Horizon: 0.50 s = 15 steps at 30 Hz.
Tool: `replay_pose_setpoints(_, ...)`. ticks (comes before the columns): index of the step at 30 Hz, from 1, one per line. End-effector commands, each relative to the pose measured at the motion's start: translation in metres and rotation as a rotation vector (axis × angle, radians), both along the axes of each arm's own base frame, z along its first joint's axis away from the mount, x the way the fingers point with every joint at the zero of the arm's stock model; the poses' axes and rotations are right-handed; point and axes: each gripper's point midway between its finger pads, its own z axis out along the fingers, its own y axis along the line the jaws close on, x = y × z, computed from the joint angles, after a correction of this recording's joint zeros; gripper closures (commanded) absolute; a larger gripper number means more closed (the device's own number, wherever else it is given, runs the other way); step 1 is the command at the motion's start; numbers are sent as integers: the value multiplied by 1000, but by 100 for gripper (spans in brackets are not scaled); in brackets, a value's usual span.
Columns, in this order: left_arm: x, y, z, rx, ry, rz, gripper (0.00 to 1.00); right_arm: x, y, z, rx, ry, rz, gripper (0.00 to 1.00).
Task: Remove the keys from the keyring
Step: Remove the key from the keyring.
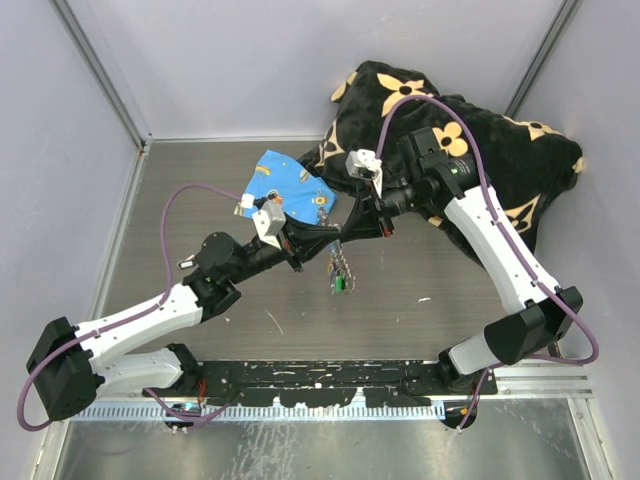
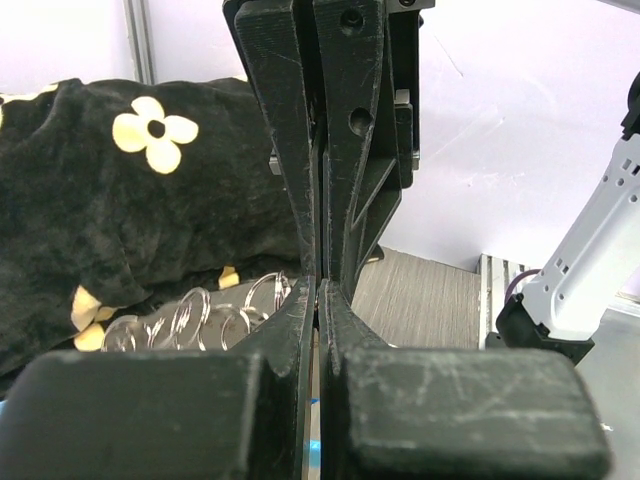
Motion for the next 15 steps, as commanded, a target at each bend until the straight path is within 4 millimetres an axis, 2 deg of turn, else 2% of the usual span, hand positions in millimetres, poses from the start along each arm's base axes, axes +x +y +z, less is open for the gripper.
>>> replay_pose_setpoints(1, -7, 14, 38, -110, -84, 20, 100, -1, 0, 16, 5, -82, 3, 99)
replay_pose_setpoints(3, -8, 18, 36, -95, -85, 25, 96, 2, -2, 14, -23, -99, -12, 99)
replay_pose_setpoints(6, -10, 26, 27, -24, -100, 37, 75, 1, -4, 7, -108, -165, -13, 99)
replay_pose_setpoints(8, -15, 28, 18, 64, -133, 22, 66, -1, -4, 3, -159, -205, -8, 99)
replay_pose_setpoints(12, -28, 28, 7, 223, -215, -48, 59, -1, -6, -3, -265, -264, -7, 99)
replay_pose_setpoints(15, -38, 25, -1, 294, -295, -121, 59, 2, -10, -9, -354, -295, -8, 99)
